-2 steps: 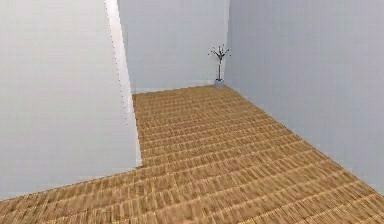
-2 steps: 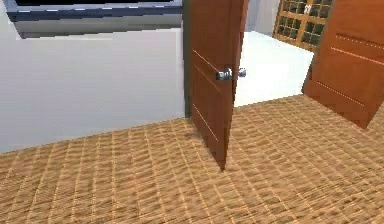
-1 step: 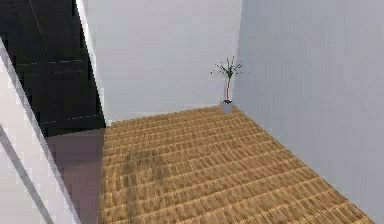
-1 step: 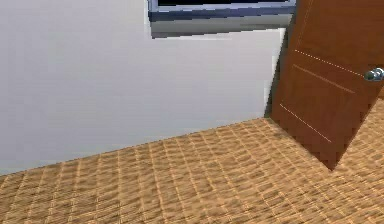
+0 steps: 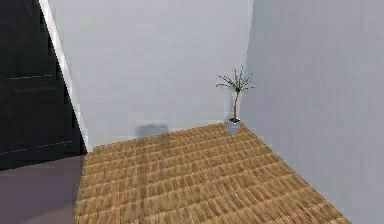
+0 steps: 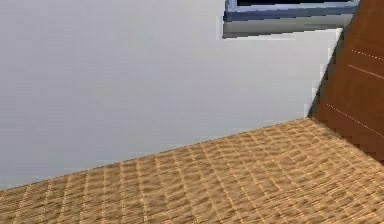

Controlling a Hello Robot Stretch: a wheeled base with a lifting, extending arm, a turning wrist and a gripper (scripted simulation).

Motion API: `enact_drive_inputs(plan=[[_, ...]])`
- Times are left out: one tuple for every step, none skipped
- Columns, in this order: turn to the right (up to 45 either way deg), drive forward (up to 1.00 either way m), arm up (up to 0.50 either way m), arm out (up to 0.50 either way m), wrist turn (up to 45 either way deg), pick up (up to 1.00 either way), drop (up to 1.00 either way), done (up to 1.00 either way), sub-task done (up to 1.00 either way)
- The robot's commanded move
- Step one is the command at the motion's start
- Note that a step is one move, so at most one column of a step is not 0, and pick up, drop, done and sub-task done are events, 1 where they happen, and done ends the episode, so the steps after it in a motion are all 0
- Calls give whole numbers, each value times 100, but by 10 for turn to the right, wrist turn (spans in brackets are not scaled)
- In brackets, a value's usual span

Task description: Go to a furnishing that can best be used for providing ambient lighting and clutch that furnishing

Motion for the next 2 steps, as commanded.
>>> enact_drive_inputs(plan=[[-180, 0, 0, 0, 0, 0, 0, 0, 0], [0, 40, 0, 0, 0, 0, 0, 0, 0]])
